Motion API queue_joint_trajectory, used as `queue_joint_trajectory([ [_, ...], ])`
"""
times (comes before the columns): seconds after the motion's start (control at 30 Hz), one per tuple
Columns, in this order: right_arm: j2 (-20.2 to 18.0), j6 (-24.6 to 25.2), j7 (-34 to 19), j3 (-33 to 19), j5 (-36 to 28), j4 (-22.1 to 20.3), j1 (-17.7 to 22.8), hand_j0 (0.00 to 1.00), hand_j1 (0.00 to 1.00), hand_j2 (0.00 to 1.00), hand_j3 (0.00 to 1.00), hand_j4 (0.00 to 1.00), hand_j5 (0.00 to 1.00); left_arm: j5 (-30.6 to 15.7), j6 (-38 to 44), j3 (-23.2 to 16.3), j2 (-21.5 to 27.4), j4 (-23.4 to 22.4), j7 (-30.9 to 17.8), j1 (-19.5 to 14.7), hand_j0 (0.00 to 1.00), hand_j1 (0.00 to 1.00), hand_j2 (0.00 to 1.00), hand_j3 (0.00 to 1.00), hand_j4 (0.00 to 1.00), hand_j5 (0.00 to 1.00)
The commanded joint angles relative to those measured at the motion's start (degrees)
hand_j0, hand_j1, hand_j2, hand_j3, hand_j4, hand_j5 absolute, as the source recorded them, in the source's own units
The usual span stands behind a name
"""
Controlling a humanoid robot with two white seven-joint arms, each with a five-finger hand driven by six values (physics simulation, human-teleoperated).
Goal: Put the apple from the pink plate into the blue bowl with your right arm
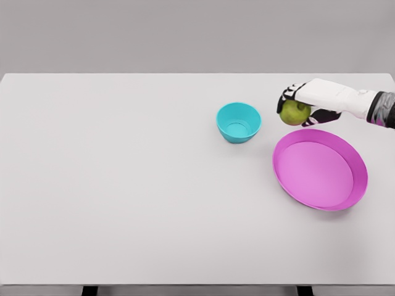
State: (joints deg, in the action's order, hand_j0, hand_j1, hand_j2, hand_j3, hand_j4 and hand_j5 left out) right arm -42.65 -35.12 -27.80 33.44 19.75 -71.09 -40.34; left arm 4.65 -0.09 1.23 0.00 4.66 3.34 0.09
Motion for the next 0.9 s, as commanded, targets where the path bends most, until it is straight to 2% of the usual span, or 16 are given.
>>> queue_joint_trajectory([
  [0.0, 1.3, 0.1, 0.0, 0.0, 0.3, 0.5, 0.0, 0.42, 0.42, 0.42, 0.42, 0.42, 0.42, 0.0, 0.0, 0.0, 0.0, 0.0, 0.0, 0.0, 1.0, 1.0, 1.0, 1.0, 1.0, 1.0],
  [0.37, 6.2, 0.1, 0.0, 0.1, 2.0, 1.9, -2.9, 0.43, 0.43, 0.43, 0.43, 0.43, 0.43, 0.0, 0.0, 0.0, 0.0, 0.0, 0.0, 0.1, 1.0, 1.0, 1.0, 1.0, 1.0, 1.0],
  [0.67, 9.0, 0.1, 0.0, 4.2, 2.4, 2.0, -5.4, 0.43, 0.43, 0.43, 0.43, 0.43, 0.43, 0.0, 0.0, 0.0, 0.0, 0.0, 0.0, 0.0, 1.0, 1.0, 1.0, 1.0, 1.0, 1.0],
  [0.77, 10.2, 0.1, 0.0, 4.7, 2.9, 4.1, -6.4, 0.43, 0.43, 0.43, 0.43, 0.43, 0.43, 0.0, 0.0, 0.0, 0.0, 0.0, 0.0, 0.1, 1.0, 1.0, 1.0, 1.0, 1.0, 1.0],
  [0.87, 10.8, 0.1, 0.0, 7.1, 2.9, 4.5, -7.6, 0.43, 0.43, 0.43, 0.43, 0.43, 0.43, 0.0, 0.0, 0.0, 0.0, 0.0, 0.0, 0.0, 1.0, 1.0, 1.0, 1.0, 1.0, 1.0],
])
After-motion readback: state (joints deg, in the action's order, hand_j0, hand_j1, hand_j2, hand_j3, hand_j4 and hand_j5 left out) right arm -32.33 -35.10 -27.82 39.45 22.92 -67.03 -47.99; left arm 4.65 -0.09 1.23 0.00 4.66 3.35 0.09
